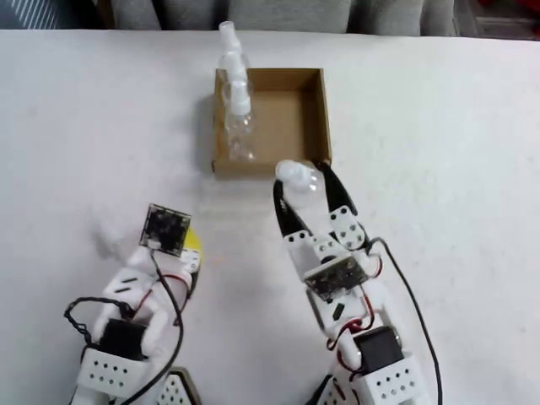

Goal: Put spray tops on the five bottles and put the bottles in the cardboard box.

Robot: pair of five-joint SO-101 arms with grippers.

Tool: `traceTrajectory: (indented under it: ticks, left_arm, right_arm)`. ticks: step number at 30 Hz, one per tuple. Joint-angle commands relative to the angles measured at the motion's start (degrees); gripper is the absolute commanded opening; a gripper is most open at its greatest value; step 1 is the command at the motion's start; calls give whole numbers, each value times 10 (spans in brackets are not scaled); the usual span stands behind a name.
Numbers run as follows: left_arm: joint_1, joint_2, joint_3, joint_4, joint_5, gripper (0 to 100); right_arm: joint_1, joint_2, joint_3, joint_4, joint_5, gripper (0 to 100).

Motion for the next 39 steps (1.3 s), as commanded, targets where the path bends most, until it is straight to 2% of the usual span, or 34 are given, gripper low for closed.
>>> traceTrajectory:
  ticks: [1, 7, 12, 15, 22, 24, 27, 30, 39]
  left_arm:
    - [-26, -7, -2, 3, -5, 24]
    - [-45, -7, -2, 28, -5, 24]
    - [-60, -7, -2, 39, -5, 24]
    - [-64, -7, -2, 39, -5, 24]
    - [-64, -7, -2, 35, -7, 24]
    - [-64, -7, -2, 35, -33, 24]
    - [-64, -7, -2, 35, -74, 24]
    - [-64, -7, -2, 34, -84, 24]
    - [-64, -7, -2, 34, -86, 24]
  right_arm:
    - [5, 124, -91, -17, -22, 15]
    - [37, 351, -186, -150, -79, 15]
    - [71, 498, -231, -276, -84, 15]
    - [84, 587, -268, -317, -84, 15]
    - [106, 786, -394, -333, -84, 15]
    - [106, 840, -433, -345, -87, 15]
    - [108, 912, -490, -375, -142, 15]
    - [108, 976, -549, -400, -178, 15]
    - [124, 1142, -712, -406, -178, 15]
